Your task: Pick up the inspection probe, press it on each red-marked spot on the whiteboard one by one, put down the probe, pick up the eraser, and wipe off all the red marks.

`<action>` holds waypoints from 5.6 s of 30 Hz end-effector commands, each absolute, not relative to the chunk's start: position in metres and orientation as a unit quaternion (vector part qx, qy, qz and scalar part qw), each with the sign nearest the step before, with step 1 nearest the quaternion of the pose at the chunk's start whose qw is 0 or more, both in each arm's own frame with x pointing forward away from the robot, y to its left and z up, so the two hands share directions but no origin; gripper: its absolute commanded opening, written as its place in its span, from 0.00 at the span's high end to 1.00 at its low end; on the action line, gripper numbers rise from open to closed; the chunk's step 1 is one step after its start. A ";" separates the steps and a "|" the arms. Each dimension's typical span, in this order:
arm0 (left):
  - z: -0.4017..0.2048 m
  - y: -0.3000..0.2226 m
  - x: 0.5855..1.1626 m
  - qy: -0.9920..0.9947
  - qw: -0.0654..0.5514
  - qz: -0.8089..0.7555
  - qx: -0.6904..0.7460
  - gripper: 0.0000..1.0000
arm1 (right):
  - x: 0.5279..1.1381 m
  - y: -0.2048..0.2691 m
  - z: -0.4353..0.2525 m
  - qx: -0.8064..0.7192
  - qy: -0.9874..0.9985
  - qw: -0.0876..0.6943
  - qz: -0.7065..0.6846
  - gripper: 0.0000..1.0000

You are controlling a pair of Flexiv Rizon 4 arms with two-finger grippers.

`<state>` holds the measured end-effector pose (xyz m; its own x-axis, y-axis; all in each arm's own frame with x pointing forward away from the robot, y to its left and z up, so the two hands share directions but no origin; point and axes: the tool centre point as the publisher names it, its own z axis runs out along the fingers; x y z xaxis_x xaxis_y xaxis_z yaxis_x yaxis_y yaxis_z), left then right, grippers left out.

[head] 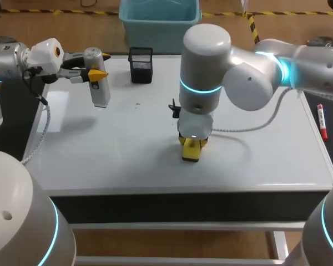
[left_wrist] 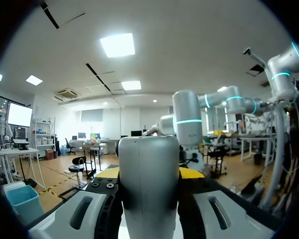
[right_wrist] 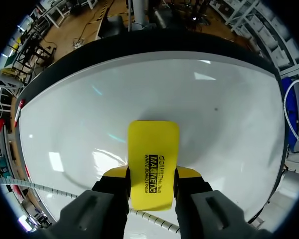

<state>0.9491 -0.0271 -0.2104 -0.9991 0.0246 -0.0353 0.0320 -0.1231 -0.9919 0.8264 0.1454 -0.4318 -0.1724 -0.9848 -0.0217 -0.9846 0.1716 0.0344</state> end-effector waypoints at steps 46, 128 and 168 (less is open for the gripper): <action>-0.210 -0.027 0.950 0.662 0.002 -0.750 0.022 1.00 | 0.878 0.033 -0.376 0.610 -0.792 0.001 0.030 1.00; -0.210 -0.027 0.950 0.662 0.002 -0.750 0.022 1.00 | 1.139 0.033 -0.412 0.707 -0.707 -0.008 0.009 1.00; -0.210 -0.027 0.950 0.662 0.002 -0.750 0.022 1.00 | 1.128 0.022 -0.396 0.647 -0.762 -0.024 0.001 0.00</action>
<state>0.9492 -0.0271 -0.2104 -0.9991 0.0246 -0.0353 0.0320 -0.1231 -0.9919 1.1434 0.0365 -0.4169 -0.1390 -0.9903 0.0006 -0.9902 0.1390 -0.0115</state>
